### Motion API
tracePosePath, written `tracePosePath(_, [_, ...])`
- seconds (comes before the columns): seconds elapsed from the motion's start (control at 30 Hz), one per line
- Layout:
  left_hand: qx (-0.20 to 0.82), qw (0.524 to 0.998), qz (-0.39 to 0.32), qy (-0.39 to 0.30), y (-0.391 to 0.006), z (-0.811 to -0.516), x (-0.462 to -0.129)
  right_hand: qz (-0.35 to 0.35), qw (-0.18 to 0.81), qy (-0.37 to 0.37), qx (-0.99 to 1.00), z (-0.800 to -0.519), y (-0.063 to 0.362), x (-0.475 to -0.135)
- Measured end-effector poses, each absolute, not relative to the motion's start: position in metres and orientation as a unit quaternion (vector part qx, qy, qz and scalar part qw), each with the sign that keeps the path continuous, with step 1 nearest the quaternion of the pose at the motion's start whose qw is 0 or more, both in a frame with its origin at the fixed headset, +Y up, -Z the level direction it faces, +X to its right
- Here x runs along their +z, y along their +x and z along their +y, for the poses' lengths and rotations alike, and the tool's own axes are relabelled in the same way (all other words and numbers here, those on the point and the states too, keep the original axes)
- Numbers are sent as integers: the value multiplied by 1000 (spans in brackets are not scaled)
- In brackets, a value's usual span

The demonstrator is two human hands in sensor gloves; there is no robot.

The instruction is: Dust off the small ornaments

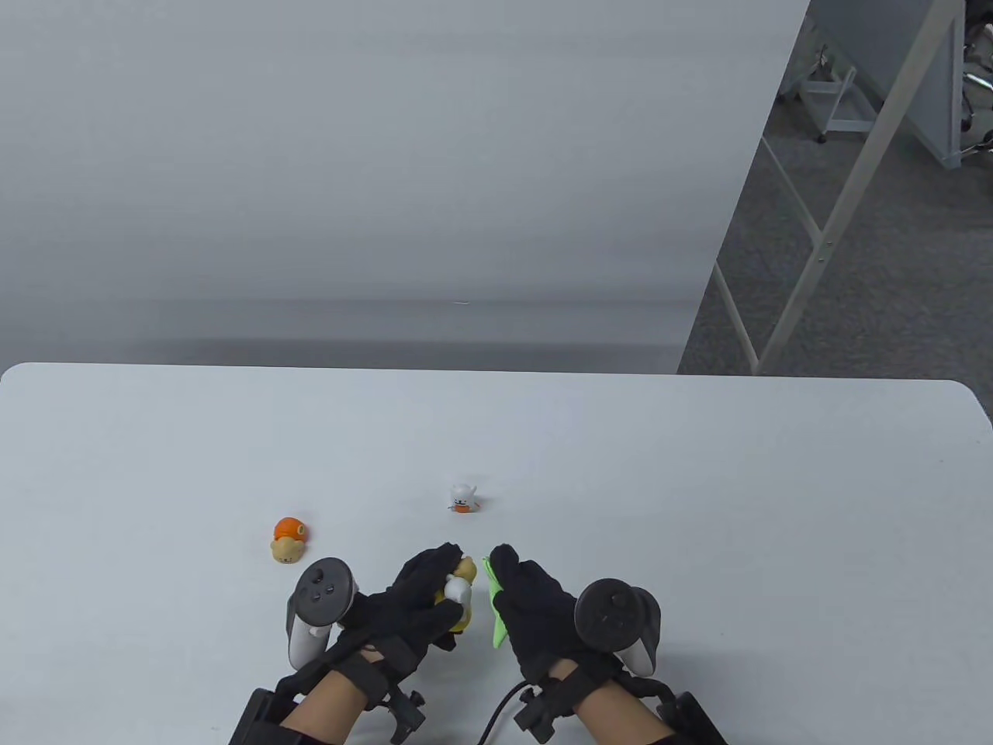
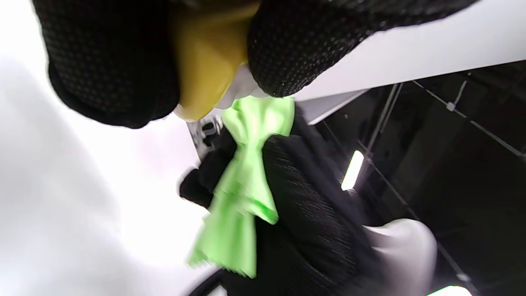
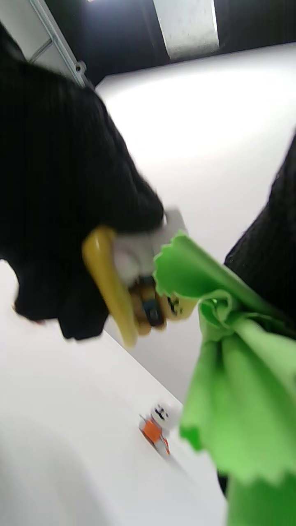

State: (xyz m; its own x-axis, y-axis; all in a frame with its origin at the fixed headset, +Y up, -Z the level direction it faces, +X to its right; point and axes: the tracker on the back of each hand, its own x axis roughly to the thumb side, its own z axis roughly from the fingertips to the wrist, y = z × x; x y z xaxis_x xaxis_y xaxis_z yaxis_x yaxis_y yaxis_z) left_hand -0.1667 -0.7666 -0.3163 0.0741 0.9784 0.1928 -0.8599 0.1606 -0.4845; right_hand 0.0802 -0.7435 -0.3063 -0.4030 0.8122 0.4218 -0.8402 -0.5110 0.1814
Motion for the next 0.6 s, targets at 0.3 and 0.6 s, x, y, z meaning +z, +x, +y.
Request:
tracePosePath(0.3, [629,704,-281,-175,-154,-764,-313,-21,473,236,848,-747,74,-304])
tracePosePath(0.6, [607,737,-255,-149,-159,-760,-312,-50,441,270,854,-740,65,-295])
